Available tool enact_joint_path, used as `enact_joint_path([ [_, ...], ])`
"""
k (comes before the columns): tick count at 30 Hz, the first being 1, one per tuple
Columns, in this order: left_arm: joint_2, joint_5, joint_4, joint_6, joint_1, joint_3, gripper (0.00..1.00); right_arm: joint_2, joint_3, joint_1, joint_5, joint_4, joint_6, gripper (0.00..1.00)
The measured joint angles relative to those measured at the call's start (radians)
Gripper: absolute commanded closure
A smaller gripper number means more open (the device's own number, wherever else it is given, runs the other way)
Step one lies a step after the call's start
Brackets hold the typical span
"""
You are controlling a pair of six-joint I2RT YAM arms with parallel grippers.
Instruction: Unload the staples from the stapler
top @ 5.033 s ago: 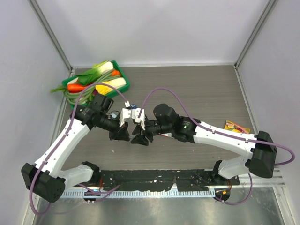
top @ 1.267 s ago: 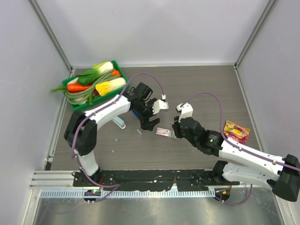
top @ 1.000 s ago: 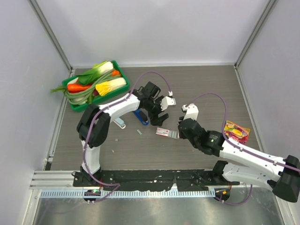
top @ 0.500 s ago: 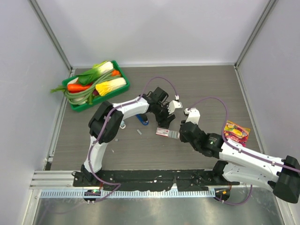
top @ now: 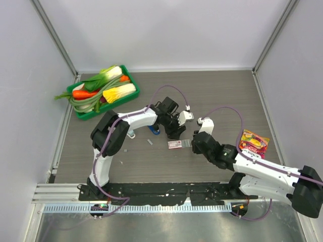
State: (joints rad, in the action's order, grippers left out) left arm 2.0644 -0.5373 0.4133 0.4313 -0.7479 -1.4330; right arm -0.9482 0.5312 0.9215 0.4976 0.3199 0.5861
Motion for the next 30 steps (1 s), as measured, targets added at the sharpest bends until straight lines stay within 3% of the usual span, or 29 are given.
enact_joint_path([
  [6, -0.048, 0.028, -0.041, 0.009, 0.000, 0.076, 0.45, -0.045, -0.022, -0.001, -0.028, -0.067, 0.002, 0.99],
  [14, -0.060, 0.095, -0.056, 0.010, 0.000, 0.084, 0.33, -0.100, -0.056, -0.002, -0.072, -0.181, -0.013, 0.99],
  [23, -0.065, 0.120, 0.035, -0.016, 0.038, -0.067, 0.28, -0.208, -0.072, -0.003, -0.085, -0.273, -0.072, 0.99],
  [30, -0.100, 0.088, 0.126, -0.017, 0.050, -0.083, 0.28, -0.249, -0.074, -0.014, -0.092, -0.333, -0.097, 0.99],
])
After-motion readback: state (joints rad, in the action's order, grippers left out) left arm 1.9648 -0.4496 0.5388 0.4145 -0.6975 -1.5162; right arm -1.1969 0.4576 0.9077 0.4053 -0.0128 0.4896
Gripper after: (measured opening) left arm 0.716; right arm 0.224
